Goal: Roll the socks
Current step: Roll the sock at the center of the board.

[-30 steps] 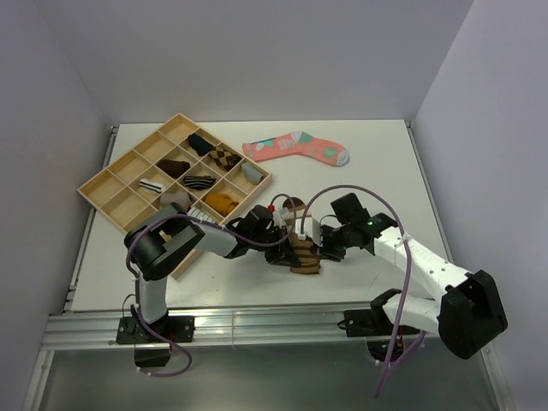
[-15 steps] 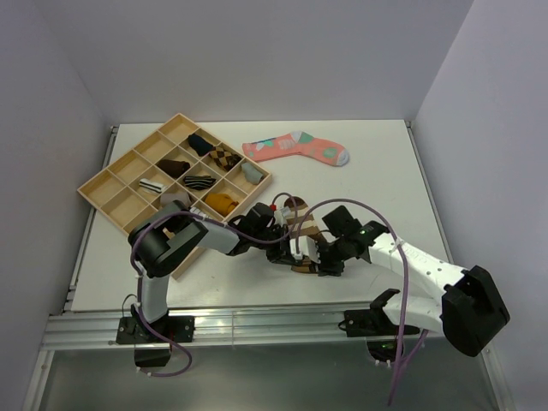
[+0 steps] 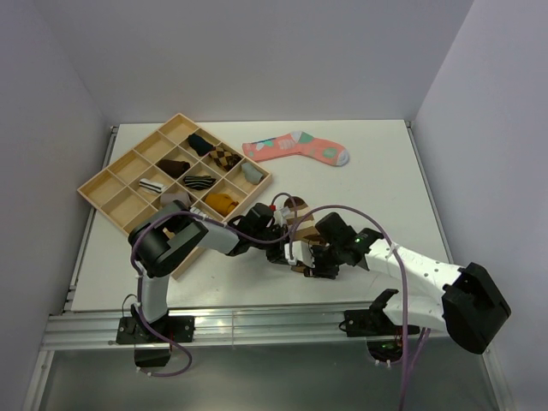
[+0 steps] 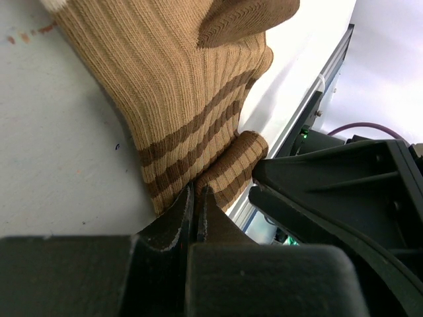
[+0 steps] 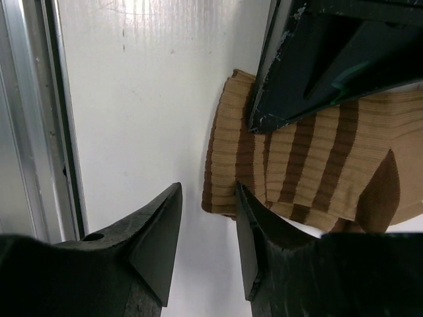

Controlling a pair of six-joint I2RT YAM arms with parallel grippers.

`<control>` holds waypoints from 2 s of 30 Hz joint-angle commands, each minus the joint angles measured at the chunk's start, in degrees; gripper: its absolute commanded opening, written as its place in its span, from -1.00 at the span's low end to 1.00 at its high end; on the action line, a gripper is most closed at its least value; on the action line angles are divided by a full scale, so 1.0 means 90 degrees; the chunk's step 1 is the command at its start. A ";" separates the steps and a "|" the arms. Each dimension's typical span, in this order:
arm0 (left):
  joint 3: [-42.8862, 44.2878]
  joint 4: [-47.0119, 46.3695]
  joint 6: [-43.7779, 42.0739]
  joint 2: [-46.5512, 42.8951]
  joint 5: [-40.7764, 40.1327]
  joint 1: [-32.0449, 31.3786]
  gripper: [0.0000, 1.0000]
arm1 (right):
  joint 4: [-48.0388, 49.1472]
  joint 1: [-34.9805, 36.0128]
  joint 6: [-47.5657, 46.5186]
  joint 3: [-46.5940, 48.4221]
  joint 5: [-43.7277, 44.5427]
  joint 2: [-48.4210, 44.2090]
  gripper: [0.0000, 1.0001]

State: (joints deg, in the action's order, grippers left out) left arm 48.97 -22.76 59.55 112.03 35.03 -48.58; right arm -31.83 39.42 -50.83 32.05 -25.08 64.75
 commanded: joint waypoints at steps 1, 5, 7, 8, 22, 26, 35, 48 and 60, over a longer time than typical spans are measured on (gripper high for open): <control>-0.0168 0.0176 -0.0083 0.0248 -0.0376 0.0036 -0.99 | 0.0373 0.0122 0.0149 -0.0046 0.0169 -0.0008 -0.08; -0.0138 0.0127 -0.0054 0.0287 -0.0327 0.0026 -0.99 | 0.0500 0.0229 0.0179 -0.0085 0.0374 0.0285 -0.09; -0.0119 0.0068 -0.0015 0.0316 -0.0288 0.0036 -0.99 | 0.0646 0.0249 0.0218 -0.0124 0.0443 0.0354 -0.09; -0.0119 0.0049 -0.0005 0.0316 -0.0279 0.0036 -0.99 | 0.0685 0.0259 0.0228 -0.0172 0.0472 0.0374 -0.09; -0.0119 -0.0283 0.0238 0.0268 -0.0259 0.0036 -0.81 | 0.0881 0.0210 0.0550 -0.0154 0.0551 0.0706 -0.87; -0.0402 -0.0935 0.0463 0.0102 -0.0541 0.0085 -0.58 | 0.0492 -0.0072 0.0492 -0.0046 0.0180 0.0793 -0.90; -0.1514 -0.2314 0.0756 -0.0649 -0.1732 0.0183 -0.42 | -0.1246 -0.1400 -0.0388 0.1086 -0.1393 0.2052 -0.94; -0.2121 -0.3486 -0.0863 -0.1295 -0.2563 0.0115 -0.36 | -0.4127 -0.2436 -0.1588 0.3789 -0.2223 0.5626 -0.95; -0.1457 -0.3856 -0.2486 -0.0915 -0.2174 -0.0345 -0.14 | -0.4647 -0.2671 -0.1160 0.4827 -0.2116 0.6546 -0.95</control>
State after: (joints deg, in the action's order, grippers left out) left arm 33.45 -52.84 42.50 102.74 12.97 -51.48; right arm -75.99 15.90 -61.06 74.00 -48.29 123.48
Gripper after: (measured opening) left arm 0.408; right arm 0.101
